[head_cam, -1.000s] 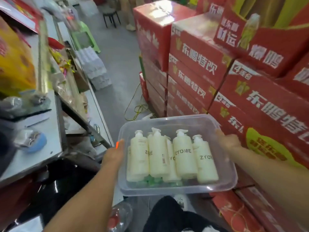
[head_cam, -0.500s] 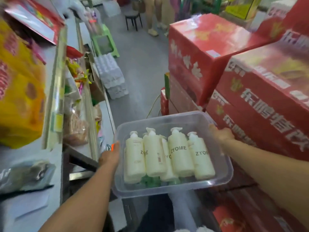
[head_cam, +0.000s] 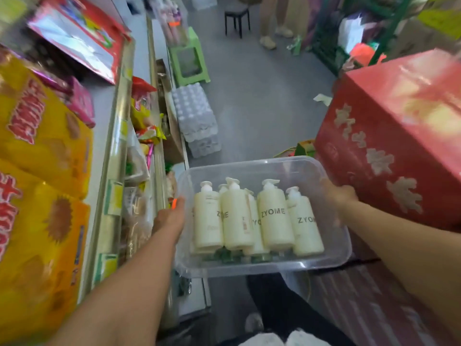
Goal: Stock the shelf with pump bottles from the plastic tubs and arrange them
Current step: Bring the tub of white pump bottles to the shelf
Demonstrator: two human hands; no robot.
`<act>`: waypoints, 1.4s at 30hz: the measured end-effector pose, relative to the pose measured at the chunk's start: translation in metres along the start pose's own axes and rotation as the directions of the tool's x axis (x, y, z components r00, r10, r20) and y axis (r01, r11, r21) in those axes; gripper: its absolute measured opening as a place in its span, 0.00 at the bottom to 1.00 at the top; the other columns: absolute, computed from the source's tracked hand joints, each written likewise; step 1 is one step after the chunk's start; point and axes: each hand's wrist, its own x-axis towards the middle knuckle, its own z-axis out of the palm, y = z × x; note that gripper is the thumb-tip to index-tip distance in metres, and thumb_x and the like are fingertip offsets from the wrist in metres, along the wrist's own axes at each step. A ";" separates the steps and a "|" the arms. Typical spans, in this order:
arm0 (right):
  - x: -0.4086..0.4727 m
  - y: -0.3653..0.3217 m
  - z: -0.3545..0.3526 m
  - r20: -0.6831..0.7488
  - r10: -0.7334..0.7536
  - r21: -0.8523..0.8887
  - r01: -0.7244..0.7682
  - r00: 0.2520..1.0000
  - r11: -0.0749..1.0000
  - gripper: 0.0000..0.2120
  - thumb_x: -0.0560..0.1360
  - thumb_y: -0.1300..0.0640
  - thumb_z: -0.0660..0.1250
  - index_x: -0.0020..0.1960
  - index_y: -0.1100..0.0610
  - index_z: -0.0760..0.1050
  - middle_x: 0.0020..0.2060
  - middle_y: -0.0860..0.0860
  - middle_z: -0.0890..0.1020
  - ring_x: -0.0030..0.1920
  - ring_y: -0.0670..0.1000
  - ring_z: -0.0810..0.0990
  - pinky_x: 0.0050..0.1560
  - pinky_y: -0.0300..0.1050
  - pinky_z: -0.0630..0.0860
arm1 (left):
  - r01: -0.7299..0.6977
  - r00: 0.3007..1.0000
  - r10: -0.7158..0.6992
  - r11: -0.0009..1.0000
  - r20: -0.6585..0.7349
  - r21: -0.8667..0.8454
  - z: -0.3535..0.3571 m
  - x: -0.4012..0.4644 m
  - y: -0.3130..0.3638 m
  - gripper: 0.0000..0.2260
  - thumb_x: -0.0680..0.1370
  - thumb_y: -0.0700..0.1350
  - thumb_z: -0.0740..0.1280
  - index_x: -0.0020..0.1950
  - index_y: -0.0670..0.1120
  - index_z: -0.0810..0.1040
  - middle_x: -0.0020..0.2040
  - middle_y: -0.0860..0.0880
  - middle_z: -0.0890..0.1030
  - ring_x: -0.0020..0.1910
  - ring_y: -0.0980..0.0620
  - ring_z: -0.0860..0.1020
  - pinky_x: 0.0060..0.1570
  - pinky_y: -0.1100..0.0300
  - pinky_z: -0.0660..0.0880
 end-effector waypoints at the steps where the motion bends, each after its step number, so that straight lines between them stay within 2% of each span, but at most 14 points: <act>1: 0.010 -0.015 0.010 -0.004 -0.008 0.004 0.008 1.000 1.000 0.39 0.71 0.37 0.68 0.68 0.67 0.70 0.65 0.63 0.75 0.64 0.66 0.74 0.65 0.58 0.72 | 0.003 1.000 -0.003 1.000 -0.005 0.011 0.000 0.014 0.010 0.34 0.76 0.67 0.56 0.66 0.39 0.72 0.57 0.38 0.77 0.52 0.39 0.76 0.58 0.45 0.76; 3: 0.033 -0.046 0.032 0.009 -0.042 -0.014 0.042 0.999 0.999 0.37 0.72 0.38 0.68 0.67 0.67 0.71 0.64 0.65 0.75 0.63 0.67 0.75 0.63 0.58 0.73 | 0.007 1.000 -0.006 1.000 -0.015 0.020 0.001 0.047 0.036 0.34 0.76 0.67 0.56 0.65 0.39 0.72 0.54 0.39 0.76 0.49 0.39 0.77 0.56 0.47 0.76; 8: 0.094 -0.125 0.080 0.019 -0.029 -0.048 0.030 0.999 0.998 0.35 0.74 0.40 0.68 0.64 0.70 0.73 0.61 0.67 0.77 0.61 0.66 0.76 0.61 0.58 0.74 | 0.019 1.000 -0.019 0.999 -0.011 -0.040 0.002 0.126 0.119 0.37 0.74 0.69 0.59 0.66 0.38 0.73 0.61 0.37 0.77 0.54 0.38 0.77 0.58 0.45 0.76; 11: 0.121 -0.180 0.106 0.029 -0.055 -0.039 0.056 0.998 0.998 0.36 0.75 0.39 0.66 0.65 0.71 0.71 0.61 0.66 0.76 0.62 0.67 0.75 0.62 0.59 0.73 | 0.008 1.000 -0.008 1.000 -0.018 -0.027 0.001 0.170 0.166 0.37 0.75 0.68 0.58 0.69 0.38 0.71 0.64 0.37 0.75 0.57 0.38 0.77 0.58 0.47 0.76; 14: 0.141 -0.229 0.128 0.034 -0.084 -0.077 0.086 0.996 0.993 0.38 0.75 0.37 0.64 0.63 0.71 0.71 0.58 0.67 0.77 0.57 0.67 0.77 0.54 0.55 0.76 | 0.004 1.000 -0.005 0.999 -0.021 -0.043 0.000 0.207 0.204 0.39 0.74 0.70 0.58 0.69 0.38 0.71 0.63 0.37 0.76 0.56 0.38 0.78 0.56 0.45 0.77; 17: 0.166 -0.278 0.152 0.033 -0.093 -0.058 0.094 0.995 0.994 0.34 0.74 0.37 0.64 0.58 0.70 0.74 0.50 0.63 0.78 0.51 0.64 0.79 0.46 0.52 0.73 | 0.012 1.000 -0.013 0.995 -0.009 -0.096 -0.001 0.251 0.237 0.40 0.72 0.72 0.57 0.68 0.39 0.72 0.60 0.38 0.77 0.53 0.38 0.79 0.56 0.43 0.77; 21: 0.200 -0.341 0.196 0.044 -0.086 -0.085 0.089 0.995 0.992 0.29 0.75 0.40 0.65 0.56 0.68 0.73 0.49 0.62 0.75 0.49 0.63 0.77 0.49 0.52 0.73 | 0.042 0.999 -0.043 0.993 -0.007 -0.111 0.004 0.313 0.280 0.38 0.76 0.68 0.59 0.71 0.37 0.68 0.68 0.36 0.73 0.63 0.36 0.74 0.63 0.45 0.72; 24: 0.229 -0.384 0.235 0.047 -0.061 -0.090 0.065 0.997 0.994 0.29 0.75 0.41 0.66 0.55 0.68 0.73 0.48 0.61 0.75 0.47 0.62 0.75 0.51 0.54 0.74 | 0.077 0.997 -0.078 0.993 -0.006 -0.091 0.009 0.374 0.313 0.38 0.77 0.66 0.60 0.72 0.35 0.66 0.70 0.35 0.71 0.65 0.36 0.72 0.65 0.46 0.70; 28: 0.261 -0.443 0.283 0.048 -0.019 -0.094 0.024 0.999 0.995 0.32 0.74 0.40 0.67 0.61 0.67 0.72 0.55 0.62 0.77 0.52 0.62 0.76 0.48 0.50 0.72 | 0.128 0.992 -0.129 0.988 0.002 -0.090 0.006 0.438 0.359 0.37 0.76 0.68 0.59 0.68 0.36 0.71 0.66 0.35 0.74 0.61 0.36 0.75 0.63 0.46 0.72; 33: 0.290 -0.520 0.329 0.075 -0.043 -0.154 0.054 0.996 0.987 0.27 0.74 0.40 0.66 0.57 0.65 0.74 0.48 0.59 0.75 0.51 0.61 0.77 0.47 0.48 0.71 | 0.180 0.984 -0.179 0.976 0.023 -0.124 -0.002 0.492 0.404 0.37 0.76 0.68 0.57 0.66 0.37 0.72 0.62 0.36 0.77 0.57 0.38 0.77 0.59 0.47 0.74; 37: 0.324 -0.582 0.367 0.125 -0.100 -0.239 0.128 0.987 0.963 0.29 0.73 0.39 0.67 0.55 0.67 0.76 0.47 0.59 0.78 0.45 0.60 0.77 0.43 0.48 0.72 | 0.246 0.969 -0.240 0.948 0.052 -0.203 0.005 0.536 0.418 0.43 0.69 0.73 0.55 0.67 0.39 0.73 0.62 0.35 0.77 0.56 0.37 0.78 0.57 0.42 0.77; 40: 0.351 -0.627 0.399 0.189 -0.136 -0.298 0.189 0.973 0.936 0.31 0.73 0.37 0.67 0.54 0.66 0.77 0.49 0.60 0.80 0.47 0.62 0.80 0.44 0.49 0.74 | 0.307 0.951 -0.306 0.905 0.049 -0.295 0.011 0.555 0.434 0.38 0.75 0.69 0.57 0.71 0.38 0.69 0.67 0.35 0.73 0.61 0.36 0.76 0.60 0.41 0.75; 42: 0.371 -0.656 0.424 0.229 -0.154 -0.337 0.227 0.961 0.914 0.31 0.72 0.37 0.67 0.55 0.66 0.77 0.50 0.61 0.81 0.48 0.62 0.80 0.45 0.49 0.75 | 0.347 0.933 -0.358 0.879 0.026 -0.328 0.018 0.567 0.443 0.36 0.77 0.67 0.57 0.71 0.38 0.69 0.67 0.36 0.73 0.61 0.37 0.75 0.61 0.42 0.74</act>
